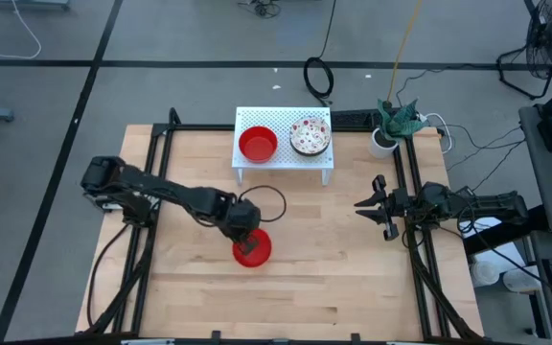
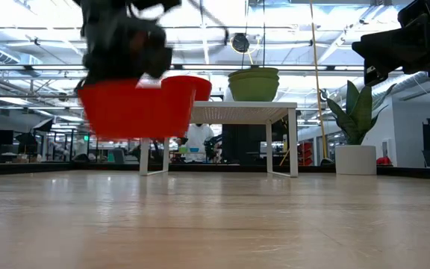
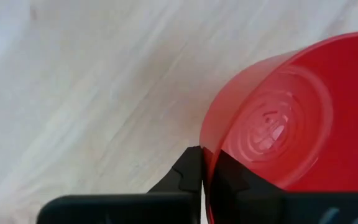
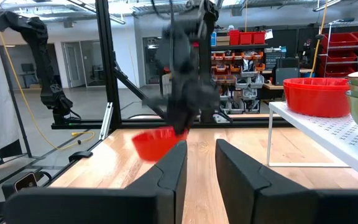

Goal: Pick & Place Mini bowls
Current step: Stack the red bowl on the red bowl on the shelf

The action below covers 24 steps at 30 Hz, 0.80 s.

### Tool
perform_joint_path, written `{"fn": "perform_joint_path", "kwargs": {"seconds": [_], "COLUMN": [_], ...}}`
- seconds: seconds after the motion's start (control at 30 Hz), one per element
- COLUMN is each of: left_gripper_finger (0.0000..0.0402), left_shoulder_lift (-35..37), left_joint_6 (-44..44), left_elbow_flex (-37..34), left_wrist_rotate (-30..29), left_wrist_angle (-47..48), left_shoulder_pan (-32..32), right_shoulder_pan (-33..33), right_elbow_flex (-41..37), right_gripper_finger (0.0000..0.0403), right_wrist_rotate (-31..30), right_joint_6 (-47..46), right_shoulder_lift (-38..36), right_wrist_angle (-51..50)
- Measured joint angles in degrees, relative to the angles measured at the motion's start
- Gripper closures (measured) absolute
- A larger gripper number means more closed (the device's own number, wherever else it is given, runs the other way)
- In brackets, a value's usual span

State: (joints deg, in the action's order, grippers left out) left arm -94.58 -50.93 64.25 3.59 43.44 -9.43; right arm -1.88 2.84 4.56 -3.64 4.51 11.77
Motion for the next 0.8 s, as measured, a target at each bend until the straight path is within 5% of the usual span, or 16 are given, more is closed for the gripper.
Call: {"fn": "perform_joint_path", "kwargs": {"seconds": [0.4,0.8], "left_gripper_finger": [0.0395,0.0386], "left_shoulder_lift": [15.1,18.7], "left_joint_6": [2.8,15.3], "left_elbow_flex": [16.6,37.3], "left_wrist_rotate": [-10.4,-9.6], "left_wrist_angle": [11.0,15.1], "left_shoulder_pan": [4.7,21.3], "right_shoulder_pan": [0.0,0.0], "right_elbow_flex": [0.0,0.0], "right_gripper_finger": [0.033,0.033], "right_wrist_rotate": [0.0,0.0], "right_joint_6": [0.0,0.0], "right_shoulder_lift": [0.0,0.0], "right_wrist_angle": [0.0,0.1]}}
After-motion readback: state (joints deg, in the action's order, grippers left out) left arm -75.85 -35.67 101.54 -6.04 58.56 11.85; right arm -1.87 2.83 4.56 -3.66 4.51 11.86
